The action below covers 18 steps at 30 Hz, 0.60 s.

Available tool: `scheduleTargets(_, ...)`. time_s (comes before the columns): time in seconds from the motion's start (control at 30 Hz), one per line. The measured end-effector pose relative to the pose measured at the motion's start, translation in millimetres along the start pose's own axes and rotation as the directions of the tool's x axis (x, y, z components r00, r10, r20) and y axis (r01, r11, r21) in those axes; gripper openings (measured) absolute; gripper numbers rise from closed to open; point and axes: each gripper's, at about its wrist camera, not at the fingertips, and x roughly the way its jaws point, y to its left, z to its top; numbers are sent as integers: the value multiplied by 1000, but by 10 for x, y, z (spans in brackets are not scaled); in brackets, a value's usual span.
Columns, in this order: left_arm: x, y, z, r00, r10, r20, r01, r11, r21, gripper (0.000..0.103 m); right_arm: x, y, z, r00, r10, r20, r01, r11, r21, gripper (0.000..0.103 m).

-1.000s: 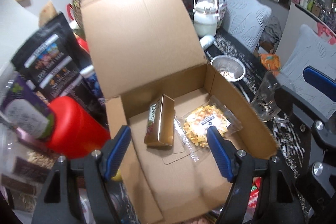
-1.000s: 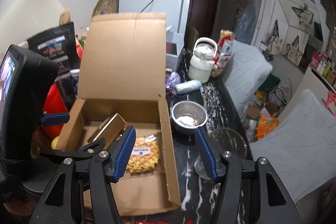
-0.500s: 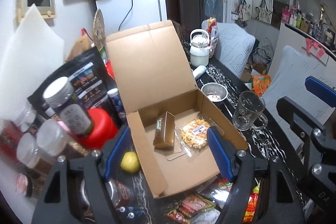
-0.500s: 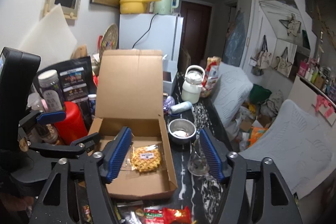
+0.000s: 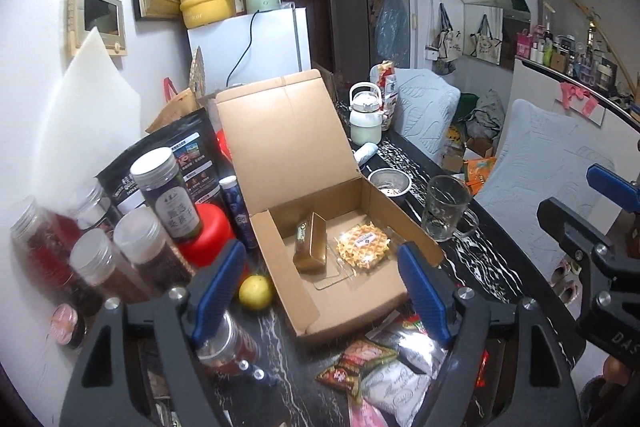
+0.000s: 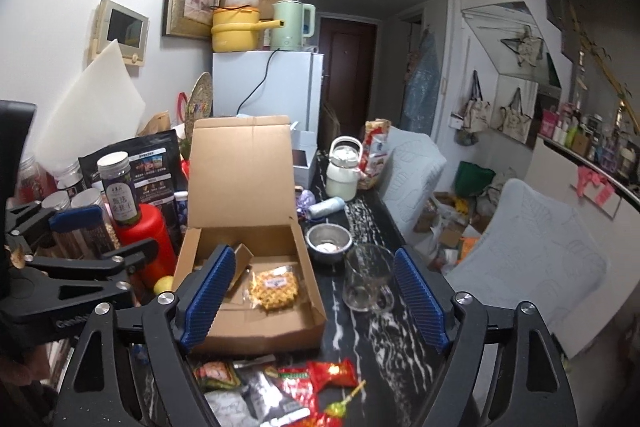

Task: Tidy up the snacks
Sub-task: 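Withdraw both open tools from the cardboard box back over the table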

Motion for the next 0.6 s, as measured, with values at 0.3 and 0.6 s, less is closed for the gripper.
scheduleTargets(0.3,-338,-102,-399,1000,-14,20,14,999,33,83,-339,-52,-383,1000,-24,-13,24,999,39,83)
scheduleTargets(0.6,-454,-149,-815,999,-44,-18,45,998,43,83,-595,-13,-779,999,-25,-32,27,998,60,86)
